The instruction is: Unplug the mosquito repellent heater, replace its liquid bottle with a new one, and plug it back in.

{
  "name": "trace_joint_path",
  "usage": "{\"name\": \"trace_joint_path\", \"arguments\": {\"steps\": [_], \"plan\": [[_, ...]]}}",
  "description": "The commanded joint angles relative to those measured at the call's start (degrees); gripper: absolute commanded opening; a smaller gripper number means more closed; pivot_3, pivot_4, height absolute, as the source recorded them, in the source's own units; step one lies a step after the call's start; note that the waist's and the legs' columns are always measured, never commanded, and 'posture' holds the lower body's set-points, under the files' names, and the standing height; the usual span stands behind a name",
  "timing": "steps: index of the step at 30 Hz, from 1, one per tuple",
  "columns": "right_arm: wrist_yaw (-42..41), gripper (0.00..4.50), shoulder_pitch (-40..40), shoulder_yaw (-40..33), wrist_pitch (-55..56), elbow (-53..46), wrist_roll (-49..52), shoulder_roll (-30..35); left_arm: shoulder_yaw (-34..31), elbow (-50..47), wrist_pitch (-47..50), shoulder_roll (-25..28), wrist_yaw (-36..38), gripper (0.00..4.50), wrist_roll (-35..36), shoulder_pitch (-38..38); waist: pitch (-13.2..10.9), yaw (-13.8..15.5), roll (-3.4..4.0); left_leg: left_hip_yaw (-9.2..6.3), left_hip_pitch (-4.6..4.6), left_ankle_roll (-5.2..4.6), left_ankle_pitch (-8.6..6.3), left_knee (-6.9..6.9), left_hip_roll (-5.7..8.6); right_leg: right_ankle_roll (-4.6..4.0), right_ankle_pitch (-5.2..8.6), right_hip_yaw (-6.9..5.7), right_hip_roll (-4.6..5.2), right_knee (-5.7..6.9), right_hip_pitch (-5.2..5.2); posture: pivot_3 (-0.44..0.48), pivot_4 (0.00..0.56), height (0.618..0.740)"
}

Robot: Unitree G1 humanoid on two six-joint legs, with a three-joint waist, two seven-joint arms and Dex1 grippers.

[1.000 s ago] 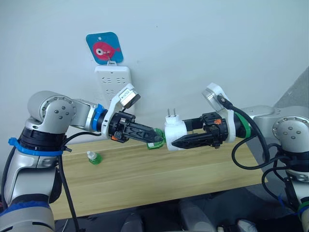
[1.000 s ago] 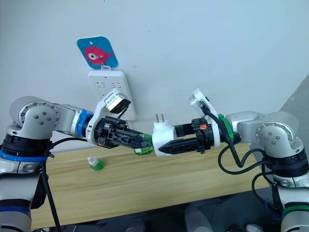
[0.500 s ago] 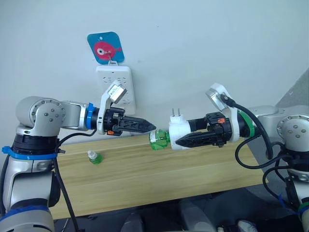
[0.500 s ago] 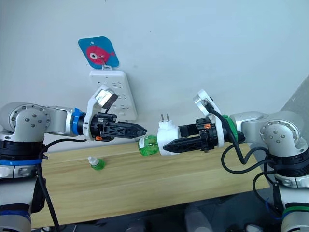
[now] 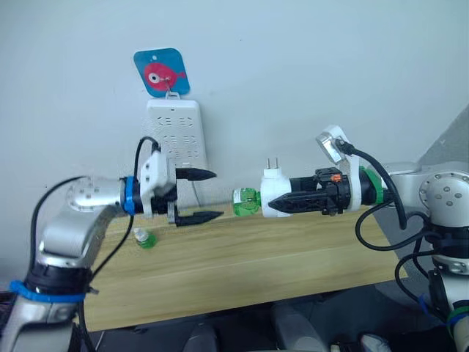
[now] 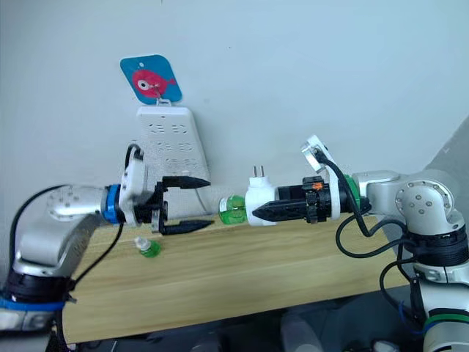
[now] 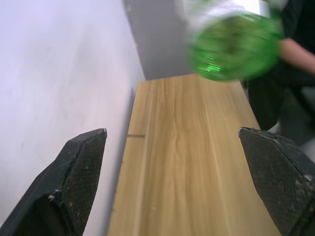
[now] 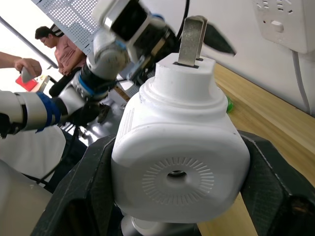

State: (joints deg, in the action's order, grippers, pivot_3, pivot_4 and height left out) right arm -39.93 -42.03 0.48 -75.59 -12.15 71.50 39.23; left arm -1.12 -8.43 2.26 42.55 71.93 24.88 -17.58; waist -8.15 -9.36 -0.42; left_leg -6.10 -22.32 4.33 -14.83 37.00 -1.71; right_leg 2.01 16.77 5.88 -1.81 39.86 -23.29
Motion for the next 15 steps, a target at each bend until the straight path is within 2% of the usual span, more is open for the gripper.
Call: {"name": "trace_joint_path", "arguments": {"steps": [1,7,15], "plan": [[0.37,3.03,-1.13,-2.88,-0.25,-0.26,1.65,-0.70,-2.20,0.91,-13.03,-3.12,0.14,4.50,-1.68,-0.17,0.00,0.09,0.00,0.00,-0.01,0.00,0.00,0.00,0.00,0.00,0.00,0.00,0.00,-0.01,0.00,-0.158,0.112,0.736],[1.17,3.03,-1.53,-3.48,-1.34,-0.18,1.90,-1.80,-0.35,4.64,-24.86,-9.71,-2.40,4.50,-4.55,-2.99,0.01,-0.03,0.00,0.01,-0.01,0.00,0.00,0.08,0.02,0.07,-0.04,0.01,0.00,0.00,0.05,-0.164,0.109,0.736],[1.97,3.03,-1.35,-4.21,-2.22,-1.02,2.52,-2.15,1.60,3.71,-27.56,-12.01,-3.65,4.50,-4.23,-2.09,0.01,-0.49,0.01,-0.03,0.03,-0.01,0.00,0.04,0.01,0.06,-0.04,0.00,-0.02,0.04,0.05,-0.183,0.101,0.736]]}}
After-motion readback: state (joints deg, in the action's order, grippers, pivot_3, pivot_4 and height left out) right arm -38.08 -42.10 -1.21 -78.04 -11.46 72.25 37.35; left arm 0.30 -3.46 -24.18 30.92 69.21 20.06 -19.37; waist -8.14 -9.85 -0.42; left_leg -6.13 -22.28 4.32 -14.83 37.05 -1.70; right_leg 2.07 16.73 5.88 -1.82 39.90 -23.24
